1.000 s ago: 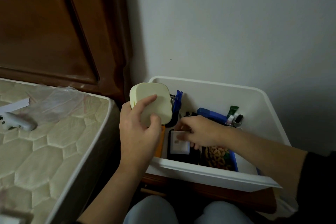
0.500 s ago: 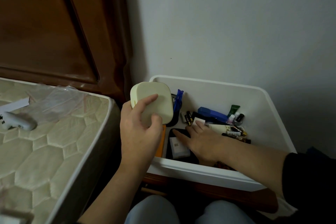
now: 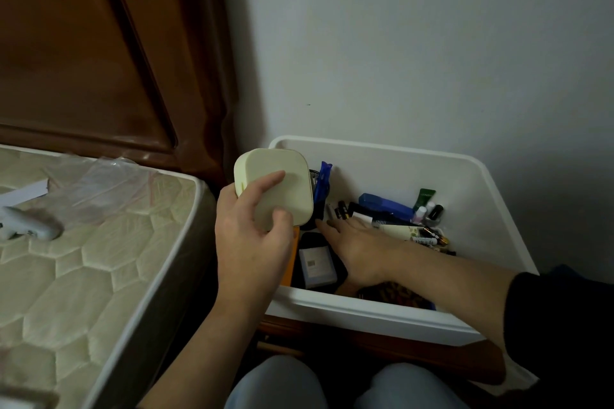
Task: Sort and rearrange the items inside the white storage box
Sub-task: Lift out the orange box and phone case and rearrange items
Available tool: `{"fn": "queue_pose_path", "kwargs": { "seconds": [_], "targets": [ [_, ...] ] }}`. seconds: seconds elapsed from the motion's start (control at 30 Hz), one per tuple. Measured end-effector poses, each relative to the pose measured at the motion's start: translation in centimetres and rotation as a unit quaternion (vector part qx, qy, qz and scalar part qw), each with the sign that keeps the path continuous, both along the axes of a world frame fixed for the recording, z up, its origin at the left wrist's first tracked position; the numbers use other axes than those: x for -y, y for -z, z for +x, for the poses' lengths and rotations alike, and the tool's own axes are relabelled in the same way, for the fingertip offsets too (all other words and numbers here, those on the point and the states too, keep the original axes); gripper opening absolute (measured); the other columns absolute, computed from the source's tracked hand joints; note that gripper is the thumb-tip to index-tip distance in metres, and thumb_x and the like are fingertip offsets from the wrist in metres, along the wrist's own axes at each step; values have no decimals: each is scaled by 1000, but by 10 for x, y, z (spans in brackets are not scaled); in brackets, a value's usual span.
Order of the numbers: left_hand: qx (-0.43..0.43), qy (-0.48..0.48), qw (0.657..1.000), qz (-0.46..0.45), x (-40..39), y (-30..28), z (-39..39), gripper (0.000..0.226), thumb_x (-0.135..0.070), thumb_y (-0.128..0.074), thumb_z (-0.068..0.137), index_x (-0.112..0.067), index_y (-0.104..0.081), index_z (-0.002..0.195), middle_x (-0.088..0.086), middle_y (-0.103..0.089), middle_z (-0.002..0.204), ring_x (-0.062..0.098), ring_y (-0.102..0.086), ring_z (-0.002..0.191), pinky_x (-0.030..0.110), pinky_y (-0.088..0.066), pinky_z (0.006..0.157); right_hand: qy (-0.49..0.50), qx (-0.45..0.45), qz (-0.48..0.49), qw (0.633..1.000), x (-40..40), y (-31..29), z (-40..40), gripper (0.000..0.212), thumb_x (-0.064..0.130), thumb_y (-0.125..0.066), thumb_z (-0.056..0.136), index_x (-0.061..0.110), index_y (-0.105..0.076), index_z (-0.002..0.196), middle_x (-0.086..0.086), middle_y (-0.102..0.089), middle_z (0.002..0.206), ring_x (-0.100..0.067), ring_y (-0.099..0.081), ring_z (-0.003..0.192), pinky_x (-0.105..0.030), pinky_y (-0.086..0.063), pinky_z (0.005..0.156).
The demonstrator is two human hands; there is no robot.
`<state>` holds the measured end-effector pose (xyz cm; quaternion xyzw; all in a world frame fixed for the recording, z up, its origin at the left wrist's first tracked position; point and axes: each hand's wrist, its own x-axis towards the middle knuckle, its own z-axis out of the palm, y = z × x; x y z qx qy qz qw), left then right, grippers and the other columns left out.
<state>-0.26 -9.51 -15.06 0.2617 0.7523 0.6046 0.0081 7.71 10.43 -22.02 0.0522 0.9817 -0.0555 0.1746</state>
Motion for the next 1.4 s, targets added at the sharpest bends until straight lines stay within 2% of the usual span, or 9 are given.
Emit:
{"fn": "queue_pose_path", "kwargs": {
  "seconds": [0.2,0.47,0.57,0.67,0.77,0.9,1.1,1.27,1.4],
  "targets": [
    [2,0,1000,5,0,0,0,45,-25,-58,86,-46,-68,125,-27,-43,125,-9,-48,118,41,-64,84,16,-16,-103,994,2,-8,-4,97,67,-85,69,27,-45,148,4,-49,134,-15,-47,115,-31,-46,89],
    [-9,3,1000,30,-2,1,1,40,-13,-64,98,-41,-69,125,-13,-46,128,-11,-48,119,20,-63,70,76,24,-149,986,16,-11,-6,58,49,-87,77,23,-63,122,7,-60,109,-12,-63,91,-31,-61,77],
    [-30,-6,1000,3,-1,-2,0,40,-19,-67,98,-47,-63,127,-19,-48,126,-14,-48,118,22,-60,80,106,34,-121,986,9,-31,-1,48,45,-88,72,24,-61,106,6,-62,100,-14,-65,88,-31,-60,73],
    [14,30,999,29,-1,-9,1,50,-20,-71,97,-52,-53,130,-28,-49,126,4,-57,119,39,-64,78,168,-22,-131,977,-7,-58,18,45,40,-87,68,26,-57,98,5,-58,99,-12,-62,85,-33,-59,70],
    [80,78,991,68,-2,-13,1,66,-22,-76,95,-55,-40,138,-7,-57,123,22,-67,109,43,-66,65,241,-93,-126,958,-22,-75,54,50,41,-85,65,30,-58,106,9,-60,100,-9,-63,87,-34,-60,74],
    [115,135,984,14,-11,-10,-5,52,-30,-73,98,-53,-46,136,-13,-61,122,13,-65,110,45,-63,85,290,-262,-120,913,-34,-86,104,50,47,-84,61,37,-60,104,19,-65,96,-3,-65,87,-27,-55,69],
    [187,187,955,-136,-43,2,2,37,-22,-66,100,-50,-50,119,-9,-55,123,17,-59,106,37,-59,76,392,-285,2,875,-49,-88,139,55,51,-88,67,30,-65,112,14,-57,106,-19,-53,120,-66,-39,108],
    [150,164,945,-240,-54,14,-6,39,-18,-62,101,-36,-40,128,-6,-54,116,17,-59,101,42,-60,80,370,-283,-77,882,-45,-81,141,50,53,-85,69,38,-60,111,17,-63,106,-13,-60,105,-51,-56,89],
    [107,235,885,-387,-61,17,-5,45,-19,-60,102,-31,-41,141,0,-54,125,22,-58,109,38,-56,87,385,-283,-91,874,-49,-77,140,49,54,-82,68,42,-57,109,15,-65,106,-8,-62,95,-36,-58,71]
  ]
}}
